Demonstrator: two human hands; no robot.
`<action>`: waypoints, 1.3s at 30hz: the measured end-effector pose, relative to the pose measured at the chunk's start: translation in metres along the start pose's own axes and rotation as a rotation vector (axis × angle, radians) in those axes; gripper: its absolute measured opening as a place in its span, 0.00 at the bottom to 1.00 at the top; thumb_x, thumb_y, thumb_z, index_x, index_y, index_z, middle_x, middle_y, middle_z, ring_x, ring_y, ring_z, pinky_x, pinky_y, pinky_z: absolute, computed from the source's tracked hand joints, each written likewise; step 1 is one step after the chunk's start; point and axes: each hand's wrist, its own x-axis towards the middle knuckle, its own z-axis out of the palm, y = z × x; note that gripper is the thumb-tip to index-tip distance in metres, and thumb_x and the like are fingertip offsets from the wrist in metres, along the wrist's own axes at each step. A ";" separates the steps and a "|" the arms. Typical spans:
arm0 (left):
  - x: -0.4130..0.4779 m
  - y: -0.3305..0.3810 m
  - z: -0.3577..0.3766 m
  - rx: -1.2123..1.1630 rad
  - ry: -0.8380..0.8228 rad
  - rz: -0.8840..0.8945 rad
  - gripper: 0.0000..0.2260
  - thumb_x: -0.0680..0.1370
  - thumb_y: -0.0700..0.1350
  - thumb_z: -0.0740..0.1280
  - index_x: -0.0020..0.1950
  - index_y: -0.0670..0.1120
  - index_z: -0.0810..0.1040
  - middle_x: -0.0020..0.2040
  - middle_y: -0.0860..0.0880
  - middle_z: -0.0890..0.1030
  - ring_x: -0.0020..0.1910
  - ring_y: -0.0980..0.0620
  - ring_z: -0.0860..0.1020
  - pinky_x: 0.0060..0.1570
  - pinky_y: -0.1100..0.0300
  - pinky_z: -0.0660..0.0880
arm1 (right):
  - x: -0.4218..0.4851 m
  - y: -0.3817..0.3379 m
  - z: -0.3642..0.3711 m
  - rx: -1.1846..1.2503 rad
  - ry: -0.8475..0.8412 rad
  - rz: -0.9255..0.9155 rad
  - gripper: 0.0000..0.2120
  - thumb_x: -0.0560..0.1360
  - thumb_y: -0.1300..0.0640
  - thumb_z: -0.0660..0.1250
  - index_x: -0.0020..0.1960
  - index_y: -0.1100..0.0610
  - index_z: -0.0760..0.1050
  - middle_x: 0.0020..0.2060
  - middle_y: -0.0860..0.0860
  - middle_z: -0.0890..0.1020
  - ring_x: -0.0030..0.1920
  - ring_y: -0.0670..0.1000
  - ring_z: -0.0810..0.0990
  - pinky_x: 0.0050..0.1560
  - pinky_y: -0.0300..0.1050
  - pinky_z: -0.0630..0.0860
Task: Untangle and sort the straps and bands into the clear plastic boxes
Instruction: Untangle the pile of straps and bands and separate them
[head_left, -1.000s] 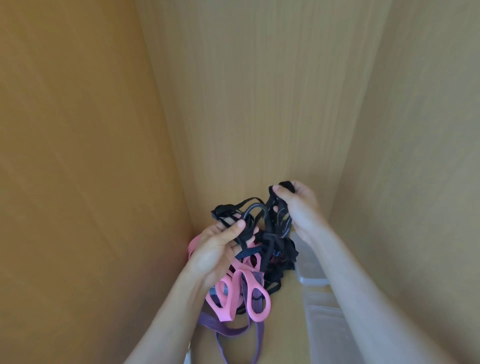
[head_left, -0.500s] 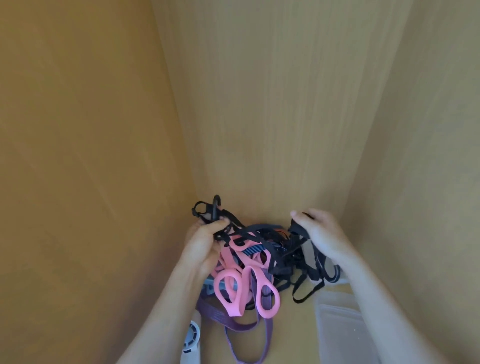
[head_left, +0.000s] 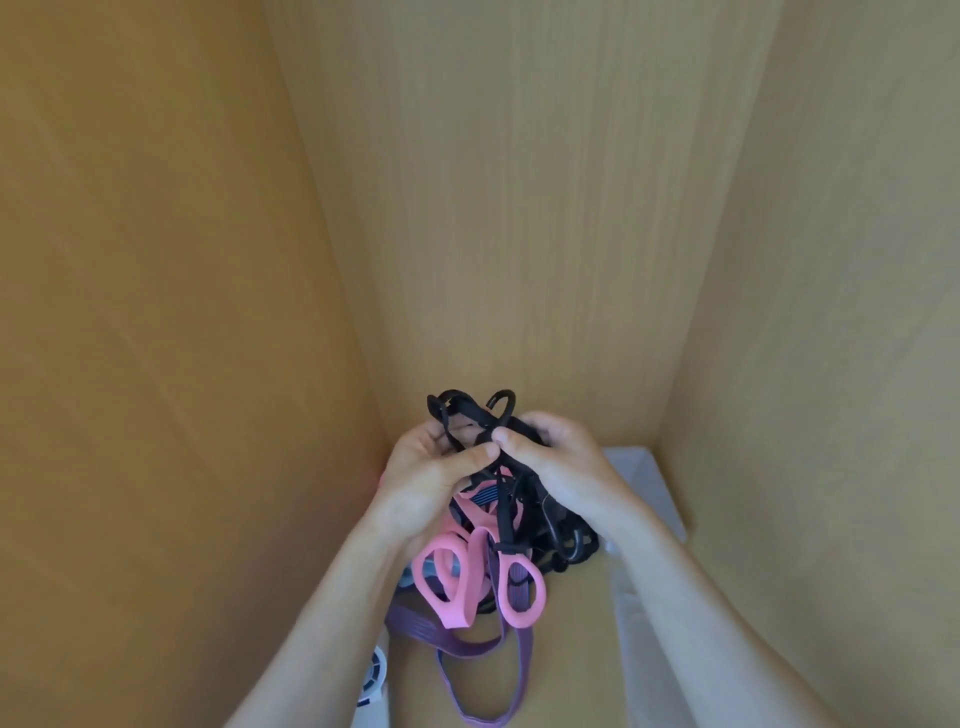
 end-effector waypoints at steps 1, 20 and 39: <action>0.000 0.001 -0.001 -0.004 0.007 -0.007 0.14 0.73 0.30 0.71 0.58 0.36 0.78 0.52 0.39 0.84 0.51 0.42 0.84 0.48 0.55 0.81 | -0.001 0.002 0.001 0.036 0.008 0.008 0.09 0.78 0.49 0.71 0.50 0.54 0.82 0.46 0.54 0.87 0.49 0.55 0.86 0.56 0.54 0.80; 0.002 0.002 -0.023 -0.008 -0.055 -0.056 0.18 0.73 0.42 0.62 0.60 0.37 0.78 0.53 0.35 0.83 0.49 0.43 0.81 0.53 0.52 0.75 | 0.004 0.011 -0.001 0.130 0.082 0.186 0.12 0.77 0.54 0.69 0.45 0.64 0.78 0.36 0.56 0.82 0.38 0.54 0.80 0.44 0.51 0.76; 0.014 0.009 -0.026 0.363 0.055 -0.061 0.07 0.83 0.37 0.62 0.52 0.40 0.80 0.41 0.43 0.83 0.40 0.48 0.82 0.45 0.59 0.79 | 0.004 0.012 -0.008 0.270 -0.030 0.049 0.10 0.83 0.59 0.62 0.56 0.60 0.82 0.49 0.59 0.87 0.49 0.57 0.86 0.58 0.55 0.80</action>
